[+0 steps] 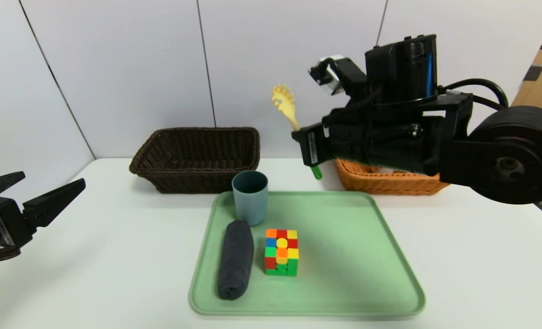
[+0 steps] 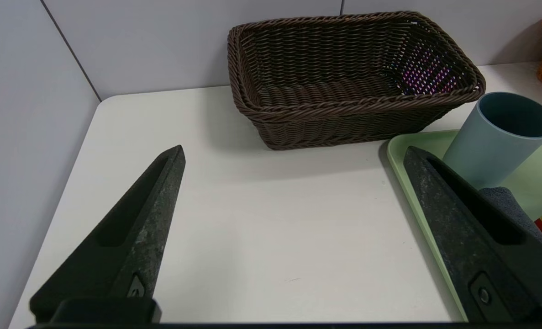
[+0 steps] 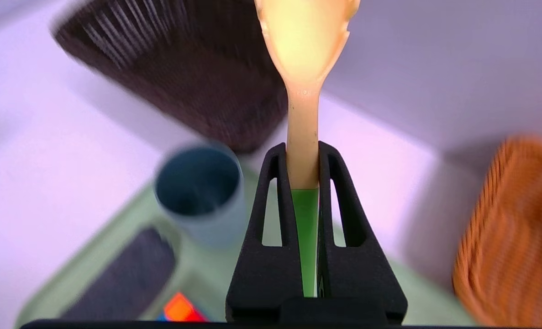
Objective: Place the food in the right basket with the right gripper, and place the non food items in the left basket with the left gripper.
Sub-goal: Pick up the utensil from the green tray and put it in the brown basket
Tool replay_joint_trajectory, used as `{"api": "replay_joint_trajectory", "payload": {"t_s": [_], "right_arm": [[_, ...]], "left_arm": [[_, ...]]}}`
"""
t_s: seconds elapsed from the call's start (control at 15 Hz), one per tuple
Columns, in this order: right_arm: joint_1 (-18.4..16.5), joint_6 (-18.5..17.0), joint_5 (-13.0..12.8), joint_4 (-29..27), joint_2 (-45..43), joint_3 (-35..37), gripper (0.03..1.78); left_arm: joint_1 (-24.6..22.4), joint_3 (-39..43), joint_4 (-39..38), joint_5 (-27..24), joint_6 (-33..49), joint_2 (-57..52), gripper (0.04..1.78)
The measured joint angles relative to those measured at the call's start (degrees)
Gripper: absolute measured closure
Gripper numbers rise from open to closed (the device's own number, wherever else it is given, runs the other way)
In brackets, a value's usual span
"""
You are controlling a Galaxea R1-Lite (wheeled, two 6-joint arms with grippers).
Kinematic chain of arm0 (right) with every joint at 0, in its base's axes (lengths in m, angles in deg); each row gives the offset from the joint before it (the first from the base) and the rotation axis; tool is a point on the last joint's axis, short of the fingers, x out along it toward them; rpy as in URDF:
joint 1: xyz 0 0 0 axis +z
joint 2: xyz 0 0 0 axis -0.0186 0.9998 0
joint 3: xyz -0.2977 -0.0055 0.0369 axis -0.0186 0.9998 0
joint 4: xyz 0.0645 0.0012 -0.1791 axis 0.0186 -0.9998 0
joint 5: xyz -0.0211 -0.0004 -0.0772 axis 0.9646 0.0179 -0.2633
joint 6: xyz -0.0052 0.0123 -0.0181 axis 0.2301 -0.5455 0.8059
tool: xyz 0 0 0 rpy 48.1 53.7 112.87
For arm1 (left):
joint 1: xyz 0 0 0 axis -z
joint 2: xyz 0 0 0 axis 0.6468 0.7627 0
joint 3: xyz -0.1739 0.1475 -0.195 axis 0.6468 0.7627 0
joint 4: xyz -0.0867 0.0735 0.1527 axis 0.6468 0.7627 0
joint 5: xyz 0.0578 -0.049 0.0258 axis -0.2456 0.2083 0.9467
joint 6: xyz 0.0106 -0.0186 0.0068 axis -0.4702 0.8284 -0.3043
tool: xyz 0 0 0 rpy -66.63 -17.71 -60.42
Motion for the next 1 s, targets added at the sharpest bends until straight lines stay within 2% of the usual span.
{"api": "replay_joint_trajectory", "payload": {"t_s": [0.13,0.2,0.47,0.67,0.8,1.0], "right_arm": [[0.89,1.46,0.88,9.2,3.32,-3.69,1.66],[1.33,1.78,0.93,11.96,5.02,-5.79,1.66],[2.84,2.36,0.54,19.74,14.01,-15.19,1.66],[3.19,3.08,-0.72,27.04,20.89,-18.74,1.66],[3.21,3.41,-2.49,29.82,25.03,-21.28,1.66],[3.21,3.57,-3.12,29.79,29.66,-25.03,1.66]], "left_arm": [[0.0,0.0,0.01,0.0,-0.04,0.0,0.13],[0.0,0.0,0.0,-0.06,-0.06,0.0,0.13],[0.0,0.15,0.11,-1.84,-0.37,0.0,0.13],[0.0,0.78,0.11,-2.12,-0.48,-0.24,0.13],[0.01,0.96,0.09,-2.12,-0.5,-0.33,0.13],[0.06,1.17,0.09,-2.21,-0.5,-0.35,0.13]]}}
